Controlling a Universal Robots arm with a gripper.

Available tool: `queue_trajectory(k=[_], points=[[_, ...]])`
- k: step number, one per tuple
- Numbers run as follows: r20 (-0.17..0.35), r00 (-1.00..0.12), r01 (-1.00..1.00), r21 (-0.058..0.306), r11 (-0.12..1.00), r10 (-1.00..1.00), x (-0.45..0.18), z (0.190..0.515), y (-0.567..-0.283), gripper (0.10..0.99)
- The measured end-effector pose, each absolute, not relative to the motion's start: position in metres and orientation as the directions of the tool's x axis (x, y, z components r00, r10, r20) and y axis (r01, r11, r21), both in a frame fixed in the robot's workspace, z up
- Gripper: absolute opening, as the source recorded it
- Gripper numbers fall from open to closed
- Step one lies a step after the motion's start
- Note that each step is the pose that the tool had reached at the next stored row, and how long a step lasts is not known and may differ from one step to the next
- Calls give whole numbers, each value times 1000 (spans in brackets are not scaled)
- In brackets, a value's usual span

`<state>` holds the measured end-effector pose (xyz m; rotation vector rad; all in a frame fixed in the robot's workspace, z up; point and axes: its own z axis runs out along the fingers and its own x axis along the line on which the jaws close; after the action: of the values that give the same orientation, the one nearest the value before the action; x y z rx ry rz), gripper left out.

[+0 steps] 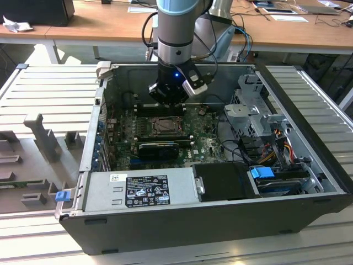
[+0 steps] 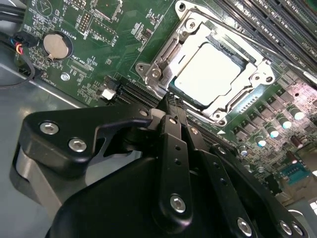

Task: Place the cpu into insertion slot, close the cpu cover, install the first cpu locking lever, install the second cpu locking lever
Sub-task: 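Install the second cpu locking lever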

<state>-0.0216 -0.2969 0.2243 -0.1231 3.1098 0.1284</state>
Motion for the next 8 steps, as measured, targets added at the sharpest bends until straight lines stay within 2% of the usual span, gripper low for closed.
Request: queue_trajectory(k=[8], points=[[-29,-997,-80,77,994,-78,-22,224,-300,106]])
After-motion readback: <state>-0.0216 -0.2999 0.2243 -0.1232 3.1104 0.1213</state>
